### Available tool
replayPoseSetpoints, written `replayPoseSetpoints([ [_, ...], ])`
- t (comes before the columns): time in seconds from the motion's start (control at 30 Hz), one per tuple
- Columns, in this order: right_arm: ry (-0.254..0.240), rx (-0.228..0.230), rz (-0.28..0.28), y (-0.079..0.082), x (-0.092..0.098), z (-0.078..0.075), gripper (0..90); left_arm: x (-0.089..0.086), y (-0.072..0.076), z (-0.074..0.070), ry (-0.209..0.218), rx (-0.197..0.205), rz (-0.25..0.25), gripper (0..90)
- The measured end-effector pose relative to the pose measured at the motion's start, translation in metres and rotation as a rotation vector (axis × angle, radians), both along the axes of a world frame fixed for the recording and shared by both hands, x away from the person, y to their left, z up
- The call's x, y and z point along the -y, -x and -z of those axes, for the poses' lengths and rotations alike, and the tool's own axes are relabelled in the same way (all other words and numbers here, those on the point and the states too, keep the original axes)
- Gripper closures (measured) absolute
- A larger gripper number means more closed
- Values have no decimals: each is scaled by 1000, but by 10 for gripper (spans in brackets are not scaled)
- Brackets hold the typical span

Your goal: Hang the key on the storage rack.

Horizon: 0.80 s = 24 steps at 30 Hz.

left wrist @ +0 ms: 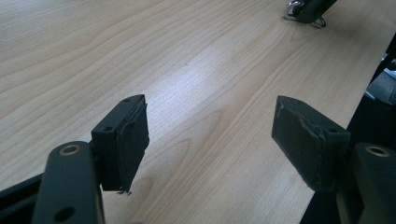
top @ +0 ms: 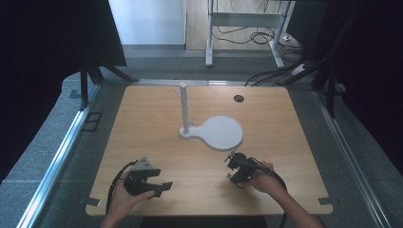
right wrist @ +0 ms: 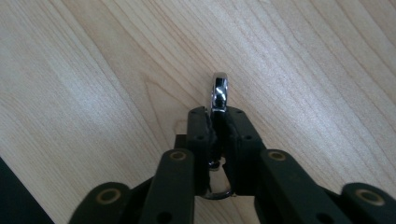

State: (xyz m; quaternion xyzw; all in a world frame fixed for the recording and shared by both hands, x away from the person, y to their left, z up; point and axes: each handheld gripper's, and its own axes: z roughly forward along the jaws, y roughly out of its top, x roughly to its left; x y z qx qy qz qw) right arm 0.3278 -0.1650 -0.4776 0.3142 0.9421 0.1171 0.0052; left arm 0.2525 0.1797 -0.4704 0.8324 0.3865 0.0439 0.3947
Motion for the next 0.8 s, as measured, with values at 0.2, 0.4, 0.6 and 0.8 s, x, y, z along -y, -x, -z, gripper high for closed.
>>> replayPoseSetpoints([
  [0.2, 12, 2, -5, 0, 1, 0, 842, 0, 0, 1, -3, -2, 3, 277],
  [0.4, 7, 9, -1, -1, 2, -5, 845, 0, 0, 1, -2, -3, 1, 278],
  [0.6, -3, 39, 0, -4, 3, -21, 845, 1, 0, 1, -5, -5, 4, 278],
  [0.8, -23, 71, 2, -10, 3, -38, 845, 0, -1, 1, -3, -6, 1, 279],
])
